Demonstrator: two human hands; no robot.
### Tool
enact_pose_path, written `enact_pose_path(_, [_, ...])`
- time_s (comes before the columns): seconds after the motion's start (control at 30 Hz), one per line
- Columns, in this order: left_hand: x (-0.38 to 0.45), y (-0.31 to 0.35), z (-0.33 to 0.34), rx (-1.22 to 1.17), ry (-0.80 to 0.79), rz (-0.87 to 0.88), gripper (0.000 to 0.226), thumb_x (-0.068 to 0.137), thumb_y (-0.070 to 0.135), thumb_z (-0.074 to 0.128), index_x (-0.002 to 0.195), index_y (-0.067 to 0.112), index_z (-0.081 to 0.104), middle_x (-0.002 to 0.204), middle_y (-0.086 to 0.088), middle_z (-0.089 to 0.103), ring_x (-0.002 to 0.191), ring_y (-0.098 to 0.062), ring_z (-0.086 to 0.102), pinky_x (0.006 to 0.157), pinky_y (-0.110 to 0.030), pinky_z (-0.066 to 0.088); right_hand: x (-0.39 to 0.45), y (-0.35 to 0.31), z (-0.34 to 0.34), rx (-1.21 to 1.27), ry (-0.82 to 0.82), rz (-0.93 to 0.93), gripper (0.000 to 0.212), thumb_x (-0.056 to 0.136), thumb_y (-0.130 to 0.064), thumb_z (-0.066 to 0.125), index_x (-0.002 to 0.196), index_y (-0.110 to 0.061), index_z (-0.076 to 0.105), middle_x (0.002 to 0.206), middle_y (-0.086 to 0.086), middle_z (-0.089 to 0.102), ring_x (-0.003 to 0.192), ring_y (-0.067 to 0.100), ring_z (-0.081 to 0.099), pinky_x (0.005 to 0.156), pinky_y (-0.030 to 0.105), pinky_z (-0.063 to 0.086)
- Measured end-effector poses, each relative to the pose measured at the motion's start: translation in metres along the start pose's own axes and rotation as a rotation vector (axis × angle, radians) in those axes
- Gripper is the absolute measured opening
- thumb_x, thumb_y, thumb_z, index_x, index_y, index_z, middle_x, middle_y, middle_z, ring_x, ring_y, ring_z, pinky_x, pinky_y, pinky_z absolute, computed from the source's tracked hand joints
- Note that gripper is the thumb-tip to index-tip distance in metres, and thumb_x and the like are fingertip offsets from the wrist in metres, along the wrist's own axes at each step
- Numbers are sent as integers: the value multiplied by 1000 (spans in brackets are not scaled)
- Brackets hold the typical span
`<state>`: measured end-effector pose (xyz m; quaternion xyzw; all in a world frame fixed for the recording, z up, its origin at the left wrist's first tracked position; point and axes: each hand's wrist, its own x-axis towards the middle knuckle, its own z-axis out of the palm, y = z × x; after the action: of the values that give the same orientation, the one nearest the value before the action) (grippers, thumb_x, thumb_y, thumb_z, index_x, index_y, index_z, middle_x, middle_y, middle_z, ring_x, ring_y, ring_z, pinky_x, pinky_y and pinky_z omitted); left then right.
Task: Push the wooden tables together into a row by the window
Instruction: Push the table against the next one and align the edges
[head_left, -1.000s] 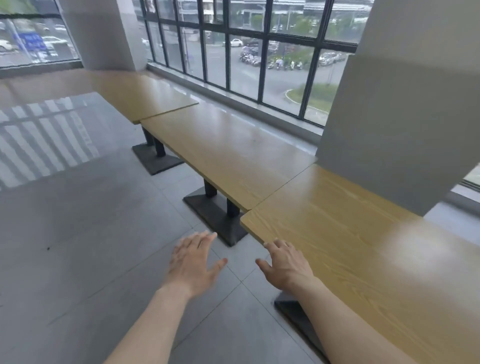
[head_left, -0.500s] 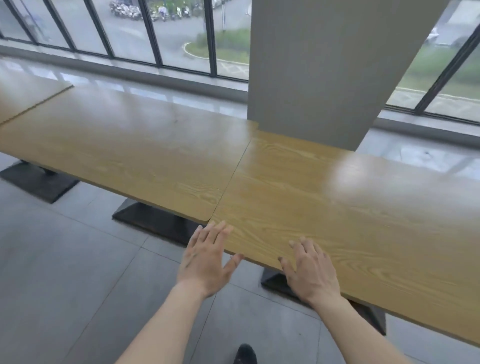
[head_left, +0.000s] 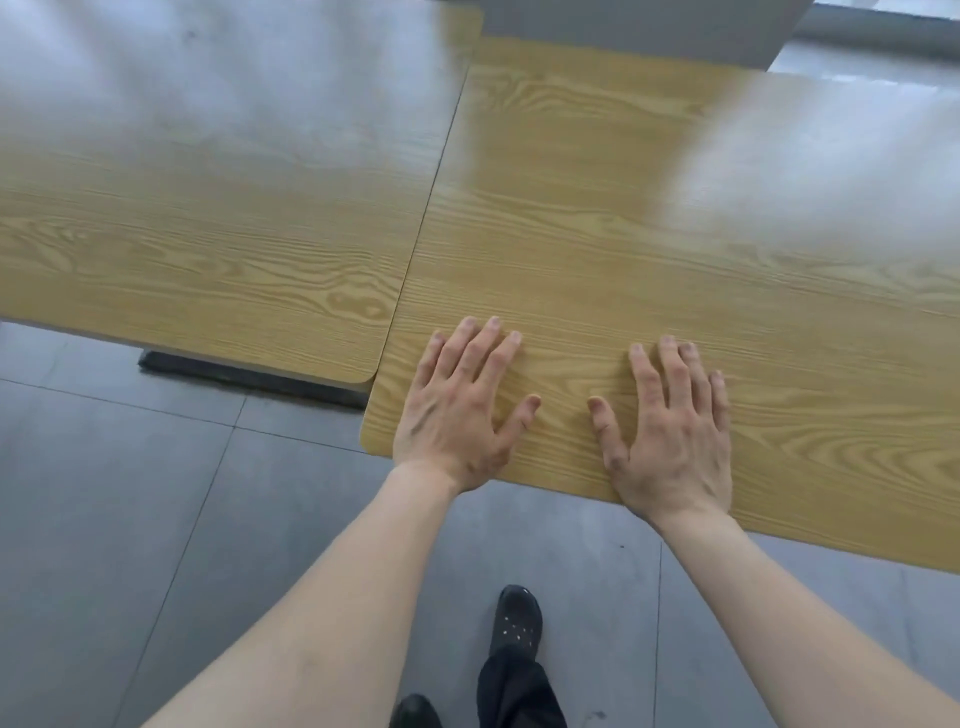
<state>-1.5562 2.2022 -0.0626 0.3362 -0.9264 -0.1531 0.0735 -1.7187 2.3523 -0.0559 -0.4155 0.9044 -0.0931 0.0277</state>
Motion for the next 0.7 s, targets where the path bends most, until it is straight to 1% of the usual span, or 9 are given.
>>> enact_pose_path(0.17, [1,-2,1,-12,-7,4,68,100,64,35,159,30,31,169,7,25,159,-17,10,128,-44,7,-1,-1,0,5,25,16,70,99,-61,36,155,-18,38,166,10,29,157,27,17,127,51,12])
enact_pose_path(0.37, [27,-6,2,-8,-11,10,68,99,64,37,158,32,32,169,7,25,159,-17,9,128,-44,6,20,1,3,-5,34,33,73,97,-62,37,156,-20,37,167,9,27,158,26,15,128,50,9])
enact_pose_path(0.7, [71,-9,4,-10,-12,45,67,99,64,38,157,32,34,168,7,28,158,-18,12,128,-44,8,55,6,6,-16,56,79,73,96,-63,37,156,-21,37,167,9,27,157,27,15,127,52,11])
